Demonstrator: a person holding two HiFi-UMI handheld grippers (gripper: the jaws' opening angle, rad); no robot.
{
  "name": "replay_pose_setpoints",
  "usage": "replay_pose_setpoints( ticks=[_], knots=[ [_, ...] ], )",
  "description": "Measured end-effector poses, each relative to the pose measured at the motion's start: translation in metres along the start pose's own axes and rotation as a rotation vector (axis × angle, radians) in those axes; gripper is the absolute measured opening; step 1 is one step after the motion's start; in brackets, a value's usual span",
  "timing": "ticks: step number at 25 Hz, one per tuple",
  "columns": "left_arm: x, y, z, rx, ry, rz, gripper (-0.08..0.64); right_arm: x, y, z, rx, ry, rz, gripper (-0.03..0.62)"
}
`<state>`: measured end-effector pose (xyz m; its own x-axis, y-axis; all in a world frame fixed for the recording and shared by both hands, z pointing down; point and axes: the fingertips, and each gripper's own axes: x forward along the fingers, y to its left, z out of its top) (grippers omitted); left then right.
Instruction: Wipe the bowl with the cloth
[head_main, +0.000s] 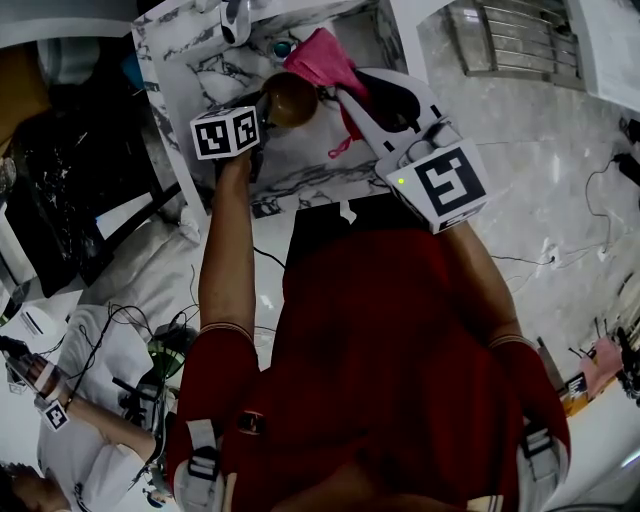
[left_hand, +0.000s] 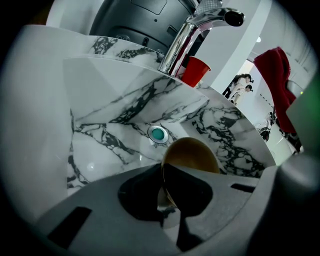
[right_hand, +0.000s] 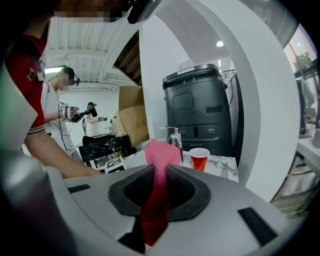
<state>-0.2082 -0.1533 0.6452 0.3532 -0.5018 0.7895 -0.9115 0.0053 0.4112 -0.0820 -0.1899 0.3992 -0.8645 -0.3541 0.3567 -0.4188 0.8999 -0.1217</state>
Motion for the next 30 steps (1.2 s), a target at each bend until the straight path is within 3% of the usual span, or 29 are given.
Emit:
replay_pose_setpoints(
  ticks=[7, 21, 30],
  knots=[
    [-0.016, -0.009, 0.018, 0.042, -0.068, 0.026, 0.02, 0.0, 0.006, -0.004, -0.046, 0.034, 0.007, 0.067],
    [-0.117, -0.065, 0.084, 0.1, -0.391, 0.049, 0.02, 0.003, 0.04, 0.009, -0.133, 0.06, 0.05, 0.067],
    [-0.167, -0.096, 0.096, 0.131, -0.52, 0.062, 0.02, 0.006, 0.068, 0.014, -0.168, 0.085, 0.069, 0.067]
  ],
)
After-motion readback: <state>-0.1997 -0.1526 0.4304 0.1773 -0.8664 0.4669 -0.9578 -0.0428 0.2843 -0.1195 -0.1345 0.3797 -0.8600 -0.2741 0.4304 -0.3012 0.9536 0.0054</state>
